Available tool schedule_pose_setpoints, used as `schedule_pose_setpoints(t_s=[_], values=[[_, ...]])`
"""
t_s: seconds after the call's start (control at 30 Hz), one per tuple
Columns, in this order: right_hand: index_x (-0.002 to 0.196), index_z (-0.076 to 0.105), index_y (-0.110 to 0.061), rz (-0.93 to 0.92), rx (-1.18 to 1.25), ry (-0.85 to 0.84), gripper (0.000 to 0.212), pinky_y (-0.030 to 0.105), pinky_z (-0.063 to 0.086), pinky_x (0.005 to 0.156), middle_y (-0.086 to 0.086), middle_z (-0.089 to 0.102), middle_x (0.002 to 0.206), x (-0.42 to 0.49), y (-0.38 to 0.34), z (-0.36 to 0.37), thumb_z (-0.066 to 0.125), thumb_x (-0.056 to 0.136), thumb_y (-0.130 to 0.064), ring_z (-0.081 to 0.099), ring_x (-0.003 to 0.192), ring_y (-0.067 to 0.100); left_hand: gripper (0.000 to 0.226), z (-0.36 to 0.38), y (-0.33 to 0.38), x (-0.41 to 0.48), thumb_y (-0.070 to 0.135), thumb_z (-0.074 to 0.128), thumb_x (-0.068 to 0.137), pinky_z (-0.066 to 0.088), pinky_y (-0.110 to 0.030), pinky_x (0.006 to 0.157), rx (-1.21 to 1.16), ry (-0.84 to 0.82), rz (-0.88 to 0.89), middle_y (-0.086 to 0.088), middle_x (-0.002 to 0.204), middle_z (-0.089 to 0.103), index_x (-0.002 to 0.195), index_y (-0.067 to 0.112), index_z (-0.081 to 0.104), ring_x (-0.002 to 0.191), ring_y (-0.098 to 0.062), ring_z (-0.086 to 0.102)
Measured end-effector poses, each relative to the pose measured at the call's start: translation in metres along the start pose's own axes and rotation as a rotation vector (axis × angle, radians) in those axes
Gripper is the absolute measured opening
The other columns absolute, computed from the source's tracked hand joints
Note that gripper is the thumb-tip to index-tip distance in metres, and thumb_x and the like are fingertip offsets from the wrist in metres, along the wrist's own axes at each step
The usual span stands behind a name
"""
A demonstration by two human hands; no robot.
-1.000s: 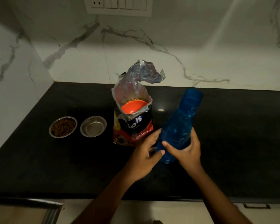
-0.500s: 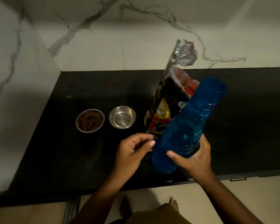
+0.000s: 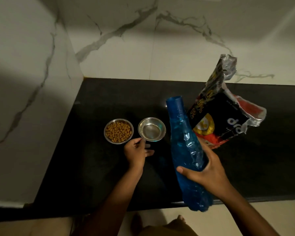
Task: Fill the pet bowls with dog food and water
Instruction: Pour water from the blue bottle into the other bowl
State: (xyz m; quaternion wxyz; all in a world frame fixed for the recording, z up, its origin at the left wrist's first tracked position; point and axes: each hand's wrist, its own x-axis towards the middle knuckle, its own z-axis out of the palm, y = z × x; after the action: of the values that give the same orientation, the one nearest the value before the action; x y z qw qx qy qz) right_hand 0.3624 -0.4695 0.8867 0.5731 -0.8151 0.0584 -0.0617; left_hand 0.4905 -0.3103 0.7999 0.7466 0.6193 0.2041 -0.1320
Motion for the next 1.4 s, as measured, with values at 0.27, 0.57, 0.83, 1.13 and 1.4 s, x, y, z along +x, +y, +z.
schedule_pose_setpoints(t_s=[0.27,0.57,0.83,1.13,1.4], values=[[0.127,0.04,-0.052,0.166,-0.074,-0.09,0.086,0.005,0.047,0.083,-0.042,0.056,0.118,0.002,0.009,-0.005,0.088,0.06,-0.028,0.057,0.112,-0.012,0.025,0.004,-0.003,0.009,0.008,0.062,0.092,0.061,-0.031,0.055,-0.101,0.037,-0.038,-0.022,0.09,0.069,0.115,-0.002,0.06,0.077,-0.033,0.073],[0.127,0.038,-0.059,0.248,-0.15,-0.168,0.084,0.022,0.048,0.094,-0.038,0.055,0.122,0.008,0.019,-0.006,0.088,0.061,-0.042,0.056,0.115,-0.01,0.029,0.009,0.001,0.012,0.002,0.063,0.09,0.061,-0.028,0.061,-0.164,0.024,-0.07,-0.023,0.091,0.07,0.117,-0.005,0.059,0.08,-0.03,0.074],[0.112,0.037,-0.06,0.321,-0.193,-0.214,0.073,-0.005,0.04,0.073,-0.052,0.046,0.101,0.008,0.023,-0.005,0.087,0.067,-0.03,0.046,0.096,-0.034,0.024,0.009,0.0,0.013,0.001,0.063,0.089,0.06,-0.025,0.059,-0.177,0.042,-0.083,-0.02,0.087,0.072,0.112,-0.005,0.061,0.073,-0.025,0.075],[0.13,0.029,-0.057,0.415,-0.262,-0.288,0.092,0.017,0.043,0.091,-0.036,0.048,0.118,0.01,0.034,-0.007,0.087,0.06,-0.049,0.049,0.105,-0.016,0.024,0.009,-0.003,0.015,0.002,0.062,0.09,0.06,-0.024,0.06,-0.218,0.057,-0.107,-0.022,0.089,0.072,0.114,-0.004,0.06,0.074,-0.027,0.075],[0.14,0.028,-0.047,0.486,-0.332,-0.311,0.101,0.027,0.044,0.101,-0.025,0.047,0.129,0.011,0.04,-0.006,0.085,0.057,-0.057,0.049,0.119,0.001,0.025,0.009,-0.003,0.016,0.001,0.06,0.091,0.061,-0.026,0.061,-0.217,0.033,-0.144,-0.021,0.09,0.072,0.116,-0.003,0.059,0.073,-0.025,0.075]])
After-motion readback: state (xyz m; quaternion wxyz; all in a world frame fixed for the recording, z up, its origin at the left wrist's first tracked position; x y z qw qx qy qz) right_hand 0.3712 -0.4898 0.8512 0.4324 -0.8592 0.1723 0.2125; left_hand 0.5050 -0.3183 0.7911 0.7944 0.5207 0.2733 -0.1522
